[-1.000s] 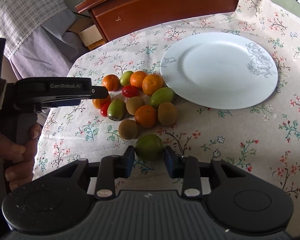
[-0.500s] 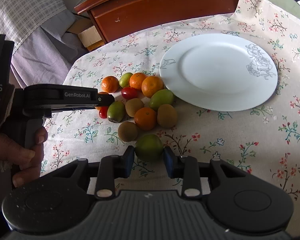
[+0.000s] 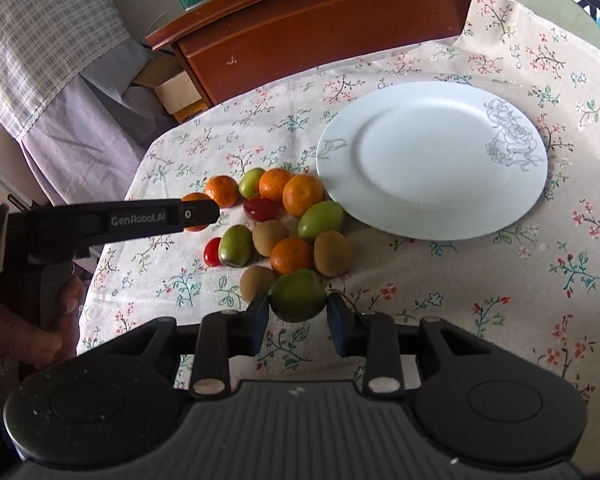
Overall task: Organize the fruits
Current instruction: 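Grasp the large green lime with the right tool while the left tool grasps a mandarin, then carry the lime onto the plate and open the right tool while the left releases the mandarin there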
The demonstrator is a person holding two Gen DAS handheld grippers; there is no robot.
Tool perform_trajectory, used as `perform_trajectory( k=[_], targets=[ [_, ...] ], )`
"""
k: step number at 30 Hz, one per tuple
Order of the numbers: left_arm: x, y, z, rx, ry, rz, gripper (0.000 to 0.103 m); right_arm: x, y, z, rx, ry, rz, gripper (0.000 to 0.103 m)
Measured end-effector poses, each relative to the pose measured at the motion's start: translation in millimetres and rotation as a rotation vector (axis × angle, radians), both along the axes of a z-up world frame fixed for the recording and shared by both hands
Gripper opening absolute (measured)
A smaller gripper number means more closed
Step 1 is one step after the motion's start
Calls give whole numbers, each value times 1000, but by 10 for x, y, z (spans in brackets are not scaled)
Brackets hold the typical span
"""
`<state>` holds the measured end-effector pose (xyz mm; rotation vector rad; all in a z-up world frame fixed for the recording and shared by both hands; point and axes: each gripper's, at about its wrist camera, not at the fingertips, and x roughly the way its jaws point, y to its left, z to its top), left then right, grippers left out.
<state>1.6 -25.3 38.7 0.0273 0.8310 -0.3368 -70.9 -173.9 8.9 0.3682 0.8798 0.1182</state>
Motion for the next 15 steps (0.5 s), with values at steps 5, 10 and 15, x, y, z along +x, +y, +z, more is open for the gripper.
perform_trajectory(
  k=[5, 10, 15],
  targets=[
    [-53, -37, 116, -7, -26, -23, 27, 10, -98, 75, 34, -16, -33, 32],
    [-108, -138, 245, -24, -50, -67, 27, 27, -213, 182, 36, -44, -59, 32],
    [-128, -290, 362, -31, -69, -129, 27, 69, -389, 278, 34, -54, -91, 32]
  ],
)
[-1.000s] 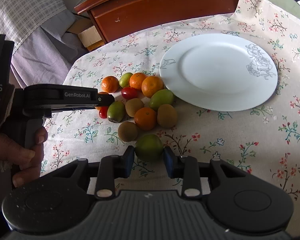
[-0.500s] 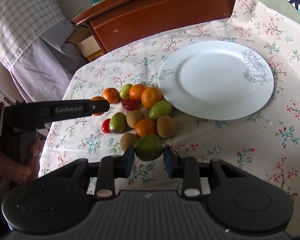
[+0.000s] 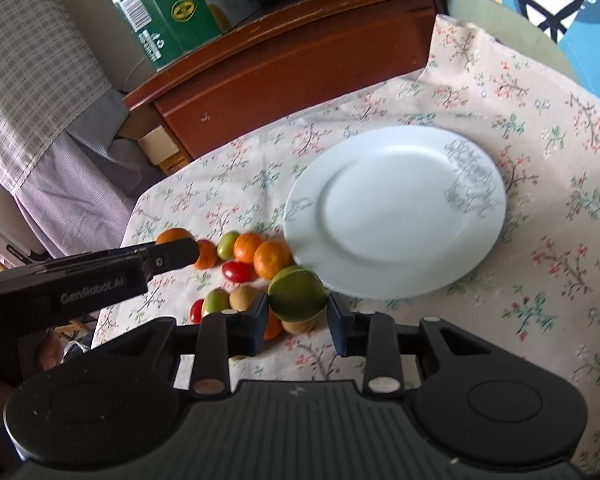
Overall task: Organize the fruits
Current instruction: 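Carry the lime onto the plate and open the right tool while the left releases the mandarin there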
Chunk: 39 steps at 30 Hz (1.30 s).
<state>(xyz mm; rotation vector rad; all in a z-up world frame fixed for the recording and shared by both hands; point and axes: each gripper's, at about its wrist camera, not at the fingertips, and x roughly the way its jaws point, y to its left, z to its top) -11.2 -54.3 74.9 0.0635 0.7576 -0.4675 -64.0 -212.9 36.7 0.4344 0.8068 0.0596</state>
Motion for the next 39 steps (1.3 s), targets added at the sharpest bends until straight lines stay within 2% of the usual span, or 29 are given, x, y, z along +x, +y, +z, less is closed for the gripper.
perform_trajectory(
  k=[5, 9, 13, 30, 34, 37, 39],
  targets=[
    [41, -148, 50, -19, 3, -54, 27, 94, -179, 113, -6, -21, -5, 32],
    [135, -275, -38, -19, 19, -109, 27, 177, -316, 132, -2, -29, -17, 32],
    [242, -369, -164, -40, 69, -118, 27, 226, -420, 51, 15, -8, -60, 32],
    [394, -653, -407, -34, 119, -146, 27, 338, -631, -262, 76, 38, -124, 32],
    [382, -676, -400, -44, 124, -156, 32, 353, -641, -300, 90, 48, -133, 35],
    [360, -654, -364, -49, 107, -132, 50, 344, -653, -284, 83, 34, -150, 35],
    [360, -624, -333, -52, 97, -126, 51, 342, -680, -271, 88, 26, -159, 35]
  ],
)
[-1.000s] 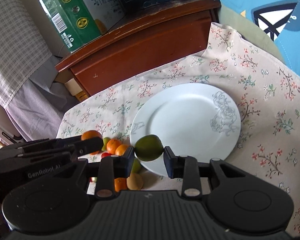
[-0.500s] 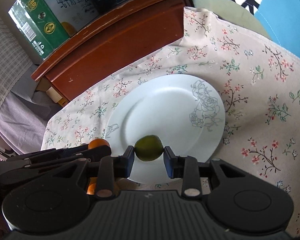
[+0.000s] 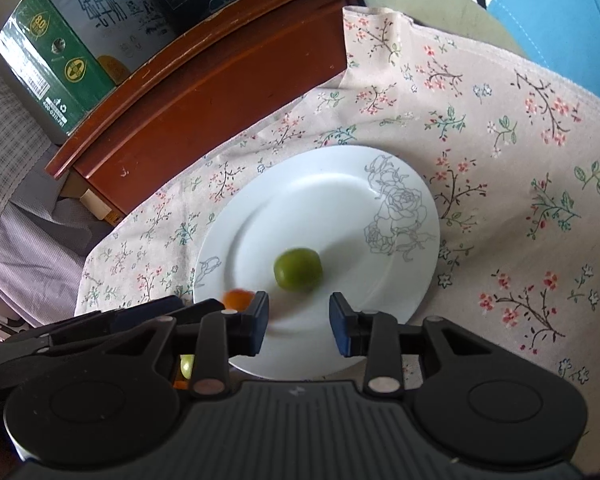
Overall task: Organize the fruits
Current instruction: 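Carry the lime onto the plate and open the right tool while the left releases the mandarin there, then withdraw both tools from the plate back toward the fruit cluster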
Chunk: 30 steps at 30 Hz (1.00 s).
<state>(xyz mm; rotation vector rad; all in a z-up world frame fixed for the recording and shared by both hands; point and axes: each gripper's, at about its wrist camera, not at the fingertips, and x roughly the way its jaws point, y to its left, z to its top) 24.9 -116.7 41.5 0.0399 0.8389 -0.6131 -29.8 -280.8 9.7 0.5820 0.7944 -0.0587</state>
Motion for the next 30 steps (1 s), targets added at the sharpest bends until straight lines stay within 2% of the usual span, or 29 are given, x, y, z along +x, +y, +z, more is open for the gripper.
perform_trajectory(
  k=[2, 5, 14, 18, 30],
  targets=[
    [6, 33, 30, 0, -2, 9, 53, -6, -10, 10, 5, -6, -3, 35],
    [8, 96, 69, 17, -12, 42, 66, -4, 15, 12, 5, -5, 12, 35],
    [-33, 353, 194, 47, -7, 88, 68, -45, 149, 62, -3, -14, 82, 35],
    [-66, 491, 255, 52, 0, 113, 72, -84, 231, 95, -5, -21, 121, 35],
    [-186, 894, 386, 91, -13, 184, 73, -182, 432, 131, -12, -12, 202, 35]
  ],
)
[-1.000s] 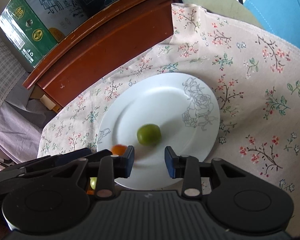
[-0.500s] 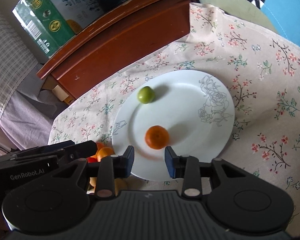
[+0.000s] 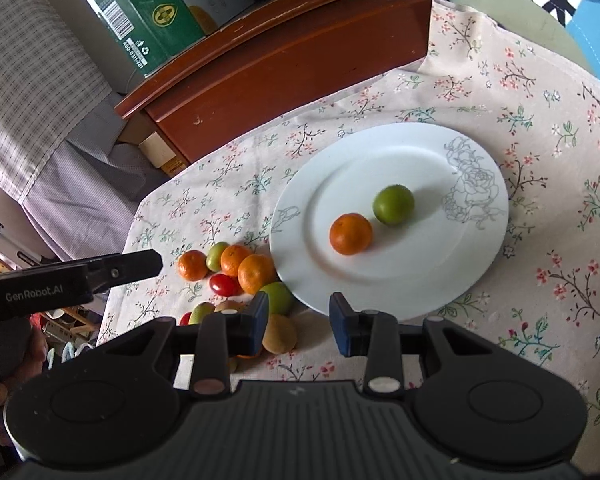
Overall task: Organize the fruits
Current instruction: 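Withdraw both tools from the plate back toward the fruit cluster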
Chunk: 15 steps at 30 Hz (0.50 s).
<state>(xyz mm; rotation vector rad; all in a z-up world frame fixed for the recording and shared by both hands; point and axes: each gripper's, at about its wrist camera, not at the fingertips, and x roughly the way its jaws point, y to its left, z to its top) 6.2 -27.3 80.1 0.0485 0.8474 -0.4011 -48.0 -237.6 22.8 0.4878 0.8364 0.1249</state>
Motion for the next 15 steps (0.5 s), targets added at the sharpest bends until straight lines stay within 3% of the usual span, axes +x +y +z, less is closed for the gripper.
perform_trajectory(
  k=[7, 15],
  targets=[
    [-147, 97, -121, 17, 29, -29, 73, -16, 97, -61, -9, 14, 42, 35],
    [-412, -159, -375, 62, 53, -186, 72, 32, 171, -131, 2, 23, 74, 35]
  ],
)
